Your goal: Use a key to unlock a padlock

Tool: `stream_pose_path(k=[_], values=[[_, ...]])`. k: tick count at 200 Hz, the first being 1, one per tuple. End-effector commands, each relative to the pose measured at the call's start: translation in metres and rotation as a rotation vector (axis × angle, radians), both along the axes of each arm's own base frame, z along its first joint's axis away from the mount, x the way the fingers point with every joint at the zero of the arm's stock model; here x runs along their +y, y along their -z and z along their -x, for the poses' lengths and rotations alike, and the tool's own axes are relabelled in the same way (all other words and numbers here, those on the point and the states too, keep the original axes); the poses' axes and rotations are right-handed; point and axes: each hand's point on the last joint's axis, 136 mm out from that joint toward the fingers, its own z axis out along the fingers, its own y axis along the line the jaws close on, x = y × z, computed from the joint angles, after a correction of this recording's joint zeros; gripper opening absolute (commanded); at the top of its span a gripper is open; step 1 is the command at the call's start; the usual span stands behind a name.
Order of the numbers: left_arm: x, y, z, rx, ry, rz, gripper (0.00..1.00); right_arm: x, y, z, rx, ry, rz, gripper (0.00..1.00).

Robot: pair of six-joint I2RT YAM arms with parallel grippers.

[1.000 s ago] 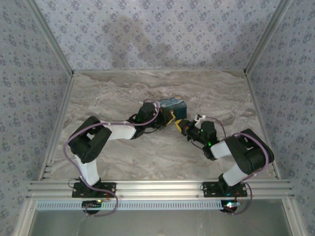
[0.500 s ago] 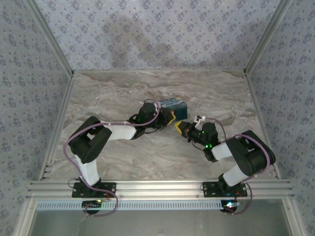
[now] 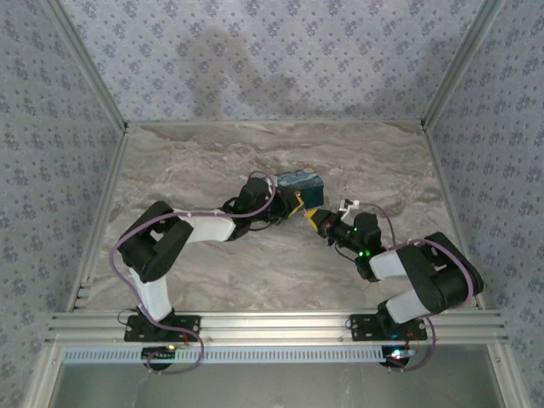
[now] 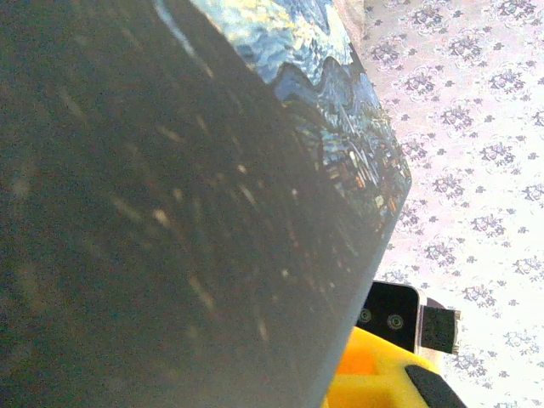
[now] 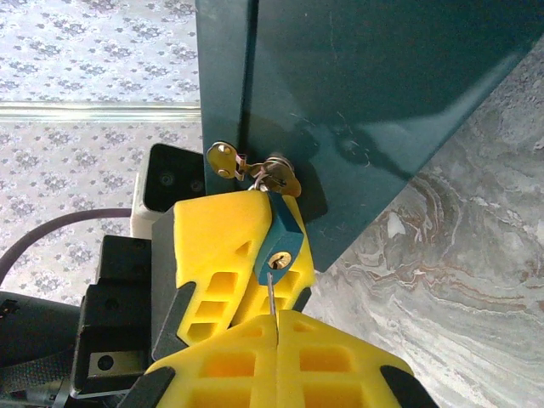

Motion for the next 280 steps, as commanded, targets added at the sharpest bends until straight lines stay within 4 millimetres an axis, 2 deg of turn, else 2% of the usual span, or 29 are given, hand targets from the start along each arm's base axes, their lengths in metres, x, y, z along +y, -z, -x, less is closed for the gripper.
stream_pose_path(k=[1, 123, 177, 220, 280], values=[[-0.006, -0.017, 0.0, -0.042, 0.023, 0.057, 0.01, 0.002, -0.008, -0.005, -0.036, -0.011, 0.008, 0.0], [-0.008, -0.015, 0.0, -0.037, 0.026, 0.069, 0.01, 0.006, -0.001, -0.014, -0.014, -0.006, -0.018, 0.0], [-0.006, -0.012, 0.0, -0.033, 0.022, 0.065, 0.01, 0.005, -0.009, -0.009, -0.033, -0.009, -0.03, 0.0], [-0.007, -0.011, -0.001, -0.032, 0.023, 0.065, 0.01, 0.001, -0.007, -0.001, -0.026, -0.006, -0.018, 0.0], [-0.006, -0.012, 0.0, -0.033, 0.022, 0.067, 0.01, 0.002, -0.01, -0.004, -0.033, -0.005, -0.015, 0.0]])
